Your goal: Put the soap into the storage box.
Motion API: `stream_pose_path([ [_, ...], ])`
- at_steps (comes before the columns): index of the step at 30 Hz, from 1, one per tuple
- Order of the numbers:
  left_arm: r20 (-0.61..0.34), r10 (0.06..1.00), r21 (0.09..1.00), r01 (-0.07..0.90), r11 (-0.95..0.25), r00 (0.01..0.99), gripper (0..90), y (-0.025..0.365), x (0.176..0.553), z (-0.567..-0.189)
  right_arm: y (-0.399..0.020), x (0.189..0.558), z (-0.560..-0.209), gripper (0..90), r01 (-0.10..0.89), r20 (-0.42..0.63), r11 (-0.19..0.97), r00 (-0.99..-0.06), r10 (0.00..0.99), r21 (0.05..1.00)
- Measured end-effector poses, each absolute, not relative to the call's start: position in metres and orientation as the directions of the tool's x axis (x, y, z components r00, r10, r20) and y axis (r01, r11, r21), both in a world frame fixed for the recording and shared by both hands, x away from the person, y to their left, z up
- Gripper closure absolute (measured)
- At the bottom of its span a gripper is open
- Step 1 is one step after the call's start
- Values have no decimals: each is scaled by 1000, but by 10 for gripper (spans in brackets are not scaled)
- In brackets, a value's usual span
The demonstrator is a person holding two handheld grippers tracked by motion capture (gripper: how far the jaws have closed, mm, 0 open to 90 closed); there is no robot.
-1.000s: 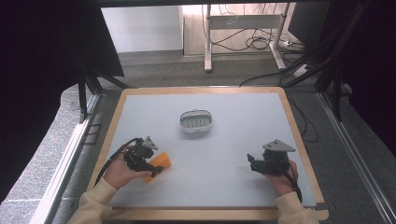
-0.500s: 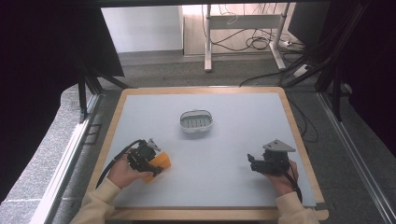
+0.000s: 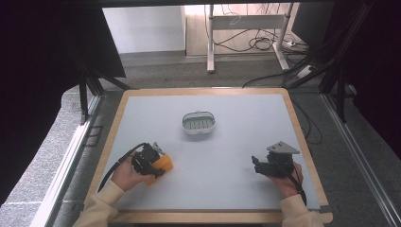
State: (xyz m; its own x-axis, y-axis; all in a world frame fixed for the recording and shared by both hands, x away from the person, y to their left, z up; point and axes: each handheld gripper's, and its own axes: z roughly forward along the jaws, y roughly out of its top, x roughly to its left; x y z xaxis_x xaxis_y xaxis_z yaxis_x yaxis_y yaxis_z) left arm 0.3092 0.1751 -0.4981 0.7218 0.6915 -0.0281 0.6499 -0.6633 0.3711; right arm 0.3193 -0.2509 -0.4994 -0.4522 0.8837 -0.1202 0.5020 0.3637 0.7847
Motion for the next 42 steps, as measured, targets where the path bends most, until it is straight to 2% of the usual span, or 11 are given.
stream_pose_path([
  [26, -22, 674, 426, 617, -662, 738, 618, 179, 298, -480, -254, 318, -497, 178, 478, -129, 345, -428, 895, 808],
  [42, -28, 670, 461, 604, -650, 742, 618, 179, 307, -460, -251, 317, -500, 179, 476, -134, 359, -443, 886, 802],
])
